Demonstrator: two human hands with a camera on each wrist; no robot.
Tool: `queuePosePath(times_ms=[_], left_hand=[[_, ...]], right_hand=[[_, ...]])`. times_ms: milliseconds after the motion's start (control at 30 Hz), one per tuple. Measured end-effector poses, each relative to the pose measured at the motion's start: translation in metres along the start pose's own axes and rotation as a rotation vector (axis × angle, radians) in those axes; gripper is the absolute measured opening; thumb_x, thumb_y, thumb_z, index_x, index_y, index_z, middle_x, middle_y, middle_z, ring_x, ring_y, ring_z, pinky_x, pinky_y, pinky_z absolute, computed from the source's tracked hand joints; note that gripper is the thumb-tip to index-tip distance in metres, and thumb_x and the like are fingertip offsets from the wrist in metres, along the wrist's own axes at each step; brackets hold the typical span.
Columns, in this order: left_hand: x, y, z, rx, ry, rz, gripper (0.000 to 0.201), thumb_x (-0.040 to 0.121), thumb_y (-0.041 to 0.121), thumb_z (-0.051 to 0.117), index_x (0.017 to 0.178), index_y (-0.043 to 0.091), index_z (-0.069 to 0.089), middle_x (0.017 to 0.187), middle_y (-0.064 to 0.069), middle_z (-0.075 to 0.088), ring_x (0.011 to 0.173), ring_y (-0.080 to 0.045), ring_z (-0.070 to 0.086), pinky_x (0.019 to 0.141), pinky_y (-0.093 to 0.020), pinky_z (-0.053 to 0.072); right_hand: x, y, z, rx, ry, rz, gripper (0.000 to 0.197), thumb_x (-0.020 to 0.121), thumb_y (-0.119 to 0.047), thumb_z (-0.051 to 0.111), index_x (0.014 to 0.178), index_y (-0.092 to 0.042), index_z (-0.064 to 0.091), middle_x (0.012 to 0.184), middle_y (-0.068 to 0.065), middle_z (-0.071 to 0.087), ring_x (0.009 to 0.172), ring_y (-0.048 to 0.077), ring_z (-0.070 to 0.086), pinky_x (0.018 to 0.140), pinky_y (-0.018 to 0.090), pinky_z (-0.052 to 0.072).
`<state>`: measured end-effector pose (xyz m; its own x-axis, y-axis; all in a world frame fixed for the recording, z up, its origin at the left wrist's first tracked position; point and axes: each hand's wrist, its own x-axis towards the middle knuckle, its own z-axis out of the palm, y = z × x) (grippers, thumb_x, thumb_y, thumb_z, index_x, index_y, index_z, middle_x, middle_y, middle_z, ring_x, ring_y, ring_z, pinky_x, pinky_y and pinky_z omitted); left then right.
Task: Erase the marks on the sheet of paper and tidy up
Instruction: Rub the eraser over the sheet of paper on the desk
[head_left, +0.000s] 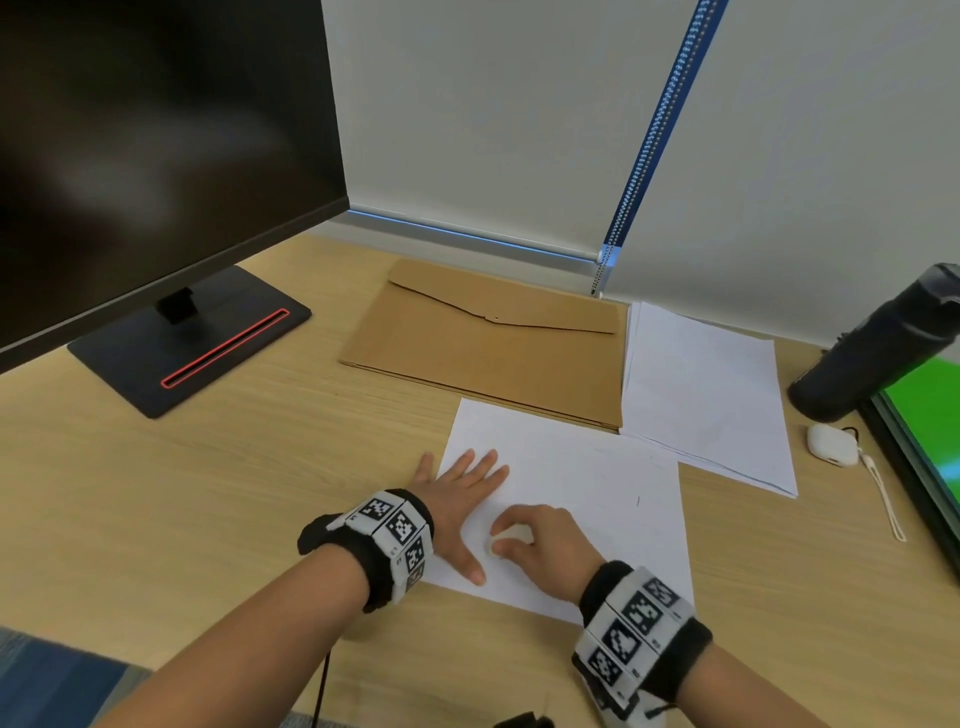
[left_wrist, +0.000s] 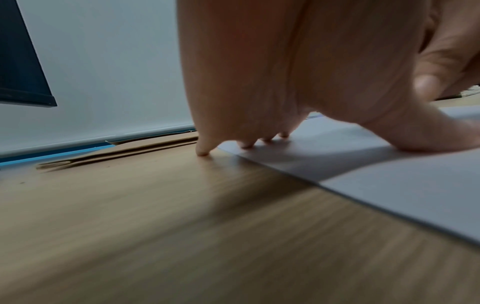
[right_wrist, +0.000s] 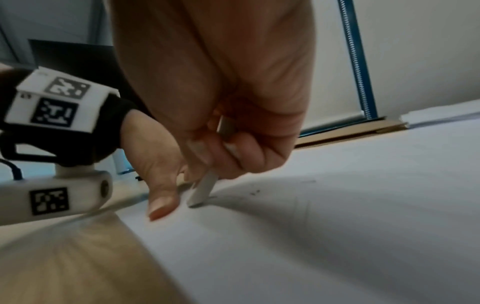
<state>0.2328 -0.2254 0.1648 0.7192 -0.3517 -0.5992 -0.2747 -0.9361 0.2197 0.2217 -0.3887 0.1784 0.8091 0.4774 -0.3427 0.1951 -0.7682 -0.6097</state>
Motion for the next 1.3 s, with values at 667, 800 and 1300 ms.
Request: queuePosePath(times_ms=[667, 800, 1300], left_hand=[[0.001, -0.013, 0.006, -0.049, 0.051, 0.046, 0.128, 0.067, 0.064, 0.071, 0.147, 0.029, -0.022, 0.152, 0.011, -0.031, 0.14, -0.012, -0.029, 0.109, -0.052, -0.021], [0.001, -0.011, 0.006, -0.051, 0.061, 0.038, 0.128, 0.066, 0.064, 0.071, 0.147, 0.029, -0.021, 0.153, 0.01, -0.03, 0.14, -0.011, -0.028, 0.11, -0.053, -0.02], [0.002, -0.012, 0.005, -0.071, 0.055, 0.04, 0.129, 0.066, 0.062, 0.073, 0.147, 0.029, -0.021, 0.152, 0.011, -0.03, 0.14, -0.012, -0.029, 0.108, -0.05, -0.021]], right_hand=[[0.018, -0.013, 0.005, -0.006, -0.042, -0.061, 0.019, 0.09, -0.021, 0.054, 0.105, -0.016, 0.064, 0.102, 0.012, 0.068, 0.089, 0.025, 0.061, 0.084, 0.033, 0.046], [0.013, -0.007, -0.004, -0.111, -0.166, -0.077, 0.022, 0.09, -0.023, 0.056, 0.109, -0.016, 0.064, 0.104, 0.01, 0.067, 0.082, 0.017, 0.054, 0.077, 0.025, 0.04], [0.03, -0.016, 0.011, 0.088, 0.04, 0.046, 0.016, 0.089, -0.025, 0.056, 0.099, -0.019, 0.066, 0.102, 0.005, 0.069, 0.089, 0.018, 0.061, 0.081, 0.027, 0.045]])
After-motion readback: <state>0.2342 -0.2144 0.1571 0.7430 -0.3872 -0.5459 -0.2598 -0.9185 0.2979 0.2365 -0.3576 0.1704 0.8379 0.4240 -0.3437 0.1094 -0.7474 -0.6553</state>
